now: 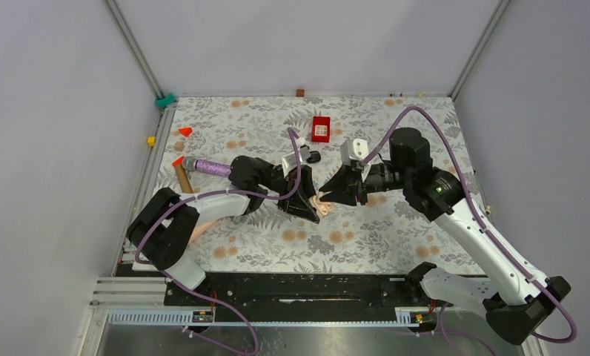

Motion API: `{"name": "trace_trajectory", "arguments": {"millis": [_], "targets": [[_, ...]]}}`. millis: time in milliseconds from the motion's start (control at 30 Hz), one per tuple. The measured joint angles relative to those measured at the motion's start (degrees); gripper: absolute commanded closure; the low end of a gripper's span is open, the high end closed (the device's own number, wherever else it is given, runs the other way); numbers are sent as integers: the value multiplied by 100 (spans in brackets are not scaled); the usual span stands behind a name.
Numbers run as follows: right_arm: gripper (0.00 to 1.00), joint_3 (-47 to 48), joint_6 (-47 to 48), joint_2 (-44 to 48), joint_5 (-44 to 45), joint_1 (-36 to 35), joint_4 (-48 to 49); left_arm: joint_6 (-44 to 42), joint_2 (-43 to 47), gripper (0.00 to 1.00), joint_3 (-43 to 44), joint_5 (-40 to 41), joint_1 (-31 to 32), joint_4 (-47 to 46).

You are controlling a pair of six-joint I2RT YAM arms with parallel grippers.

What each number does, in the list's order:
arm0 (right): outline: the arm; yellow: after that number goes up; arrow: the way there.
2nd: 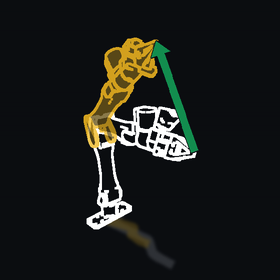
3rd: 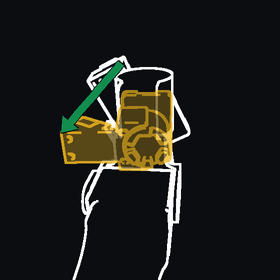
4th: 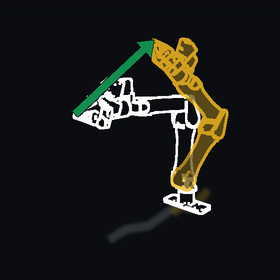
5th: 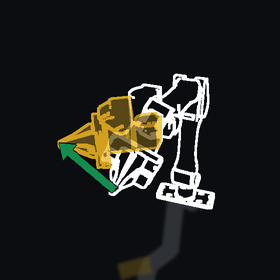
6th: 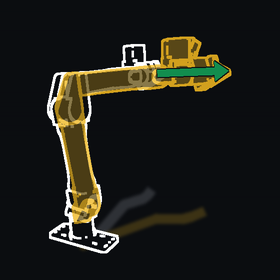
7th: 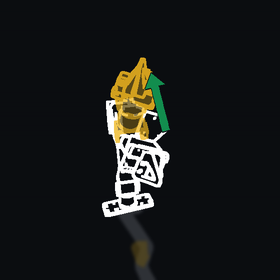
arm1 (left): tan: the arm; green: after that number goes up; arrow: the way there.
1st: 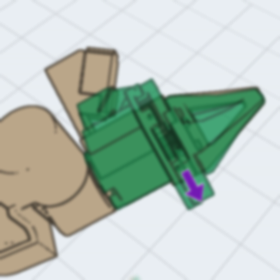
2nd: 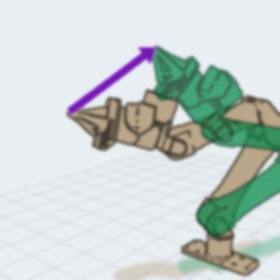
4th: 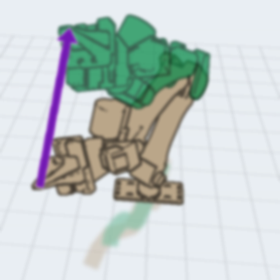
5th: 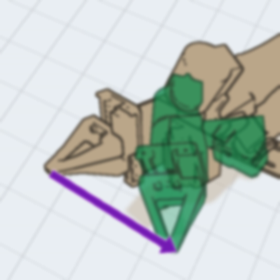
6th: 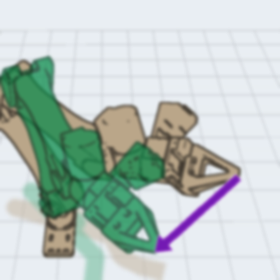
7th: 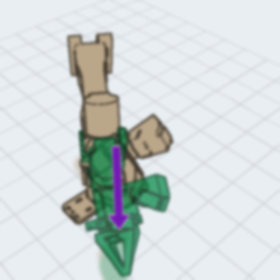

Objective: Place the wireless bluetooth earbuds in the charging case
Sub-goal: Place the earbud in the charging case.

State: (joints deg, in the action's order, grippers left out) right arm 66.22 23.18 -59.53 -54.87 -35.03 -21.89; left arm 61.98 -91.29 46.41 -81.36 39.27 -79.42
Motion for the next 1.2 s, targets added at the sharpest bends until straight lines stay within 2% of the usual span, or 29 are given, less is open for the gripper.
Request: {"name": "trace_trajectory", "arguments": {"millis": [567, 1200], "targets": [[71, -74, 83, -72, 122, -103, 142, 31, 0, 100, 0, 11, 0, 2], [69, -127, 647, -68, -131, -109, 68, 107, 0, 100, 0, -26, -7, 9]]}}
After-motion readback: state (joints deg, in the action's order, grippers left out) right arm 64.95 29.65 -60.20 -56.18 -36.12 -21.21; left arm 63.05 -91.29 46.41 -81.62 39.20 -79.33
